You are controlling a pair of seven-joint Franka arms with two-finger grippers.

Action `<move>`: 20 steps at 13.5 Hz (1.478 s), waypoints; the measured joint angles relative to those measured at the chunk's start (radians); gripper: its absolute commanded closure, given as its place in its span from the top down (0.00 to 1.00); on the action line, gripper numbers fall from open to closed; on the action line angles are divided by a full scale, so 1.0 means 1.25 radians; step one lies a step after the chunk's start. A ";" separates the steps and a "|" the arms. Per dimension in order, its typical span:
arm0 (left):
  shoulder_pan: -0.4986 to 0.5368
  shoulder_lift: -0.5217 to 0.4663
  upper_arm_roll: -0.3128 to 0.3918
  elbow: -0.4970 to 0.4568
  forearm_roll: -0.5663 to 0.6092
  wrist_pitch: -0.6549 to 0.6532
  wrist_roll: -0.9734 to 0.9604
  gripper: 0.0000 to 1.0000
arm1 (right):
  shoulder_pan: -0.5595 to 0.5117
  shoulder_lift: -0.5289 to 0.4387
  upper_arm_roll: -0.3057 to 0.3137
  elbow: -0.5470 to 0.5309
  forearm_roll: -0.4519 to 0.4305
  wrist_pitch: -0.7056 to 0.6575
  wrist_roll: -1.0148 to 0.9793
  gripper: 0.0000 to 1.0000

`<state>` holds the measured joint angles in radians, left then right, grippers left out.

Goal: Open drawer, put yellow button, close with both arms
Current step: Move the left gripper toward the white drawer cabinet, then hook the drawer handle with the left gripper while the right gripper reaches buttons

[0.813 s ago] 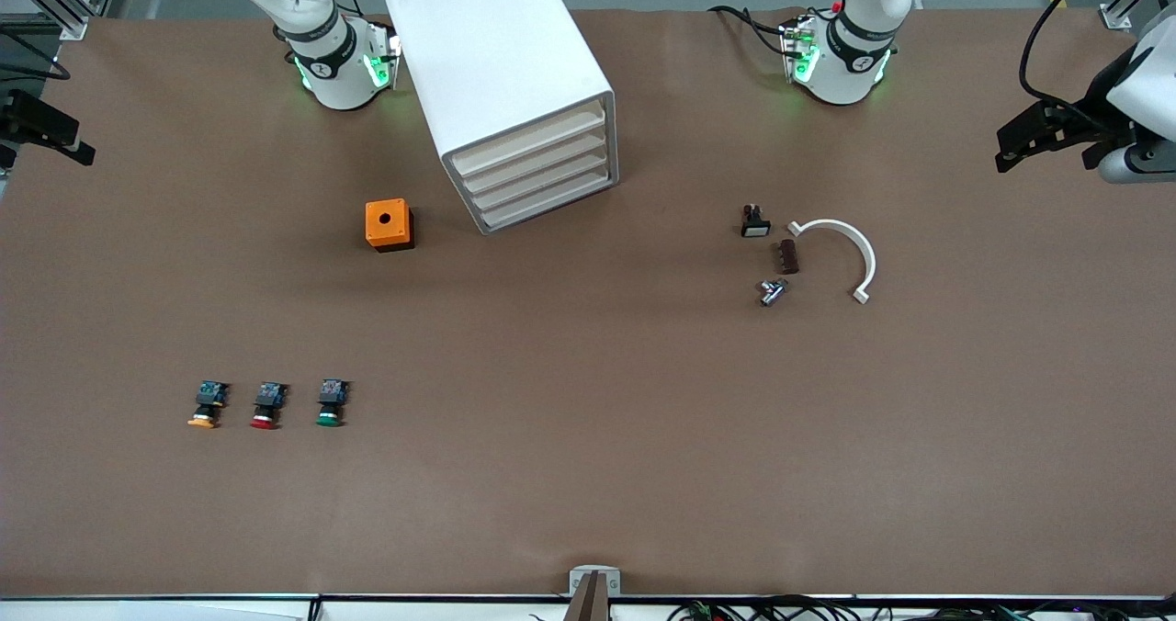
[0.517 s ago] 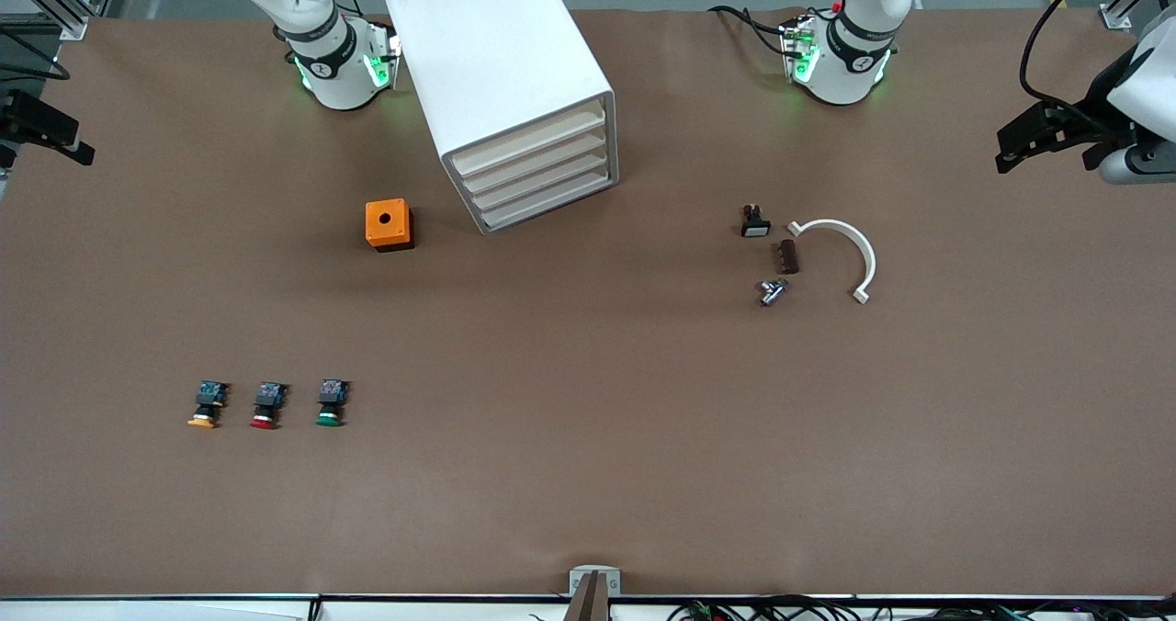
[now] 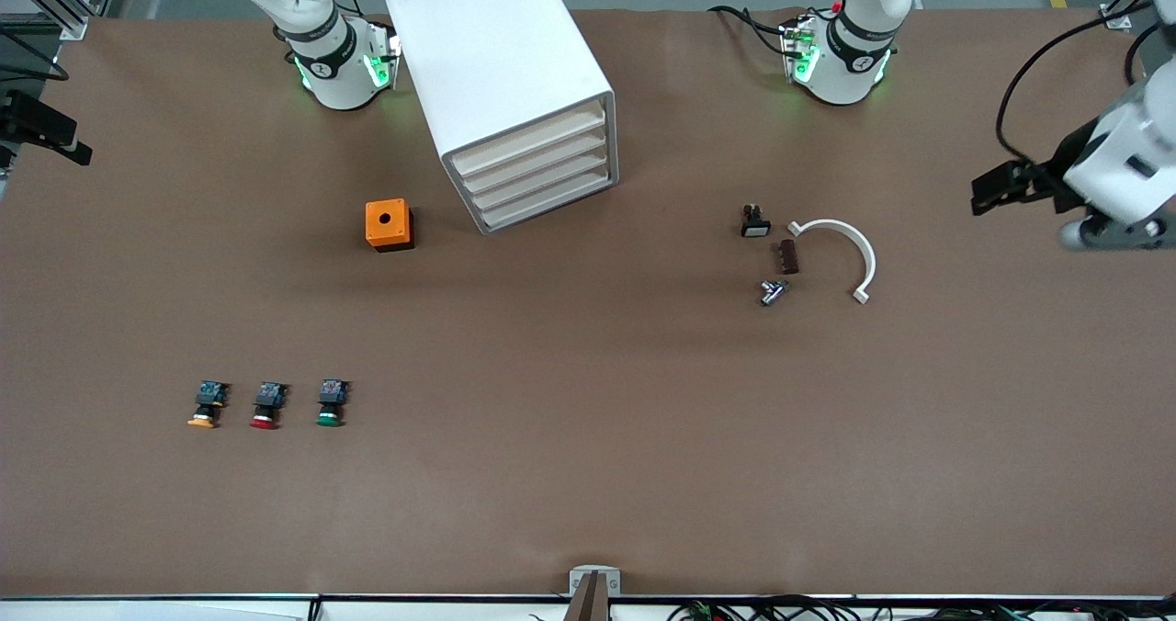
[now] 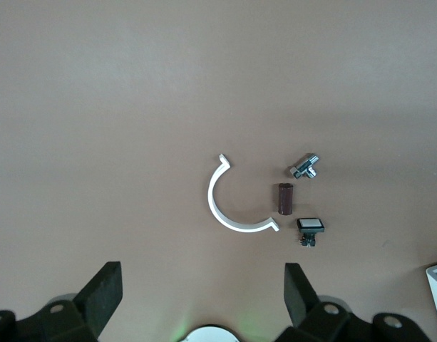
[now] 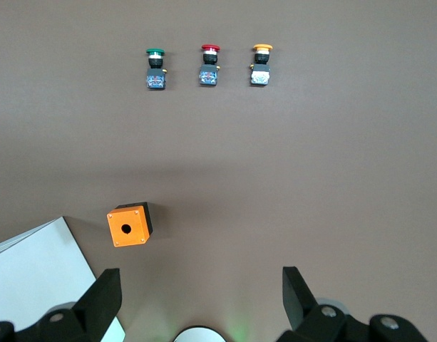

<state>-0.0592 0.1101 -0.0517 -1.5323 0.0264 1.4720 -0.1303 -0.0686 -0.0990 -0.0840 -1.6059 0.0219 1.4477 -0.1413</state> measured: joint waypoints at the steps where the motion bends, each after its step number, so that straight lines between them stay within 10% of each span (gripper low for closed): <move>1: -0.012 0.031 -0.005 0.004 0.000 0.002 -0.054 1.00 | 0.000 0.000 0.000 0.000 0.000 0.000 0.000 1.00; 12: -0.159 0.308 -0.025 0.050 -0.054 0.063 -0.881 1.00 | 0.000 0.000 0.000 -0.001 0.000 0.000 0.000 1.00; 20: -0.261 0.441 -0.027 0.063 -0.479 0.084 -1.319 0.99 | 0.003 0.000 0.001 0.006 -0.001 0.002 -0.017 1.00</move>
<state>-0.3857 0.6611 -0.0856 -1.4536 -0.5722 1.5767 -1.7786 -0.0653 -0.0993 -0.0834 -1.5981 0.0212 1.4500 -0.1629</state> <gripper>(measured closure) 0.000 0.000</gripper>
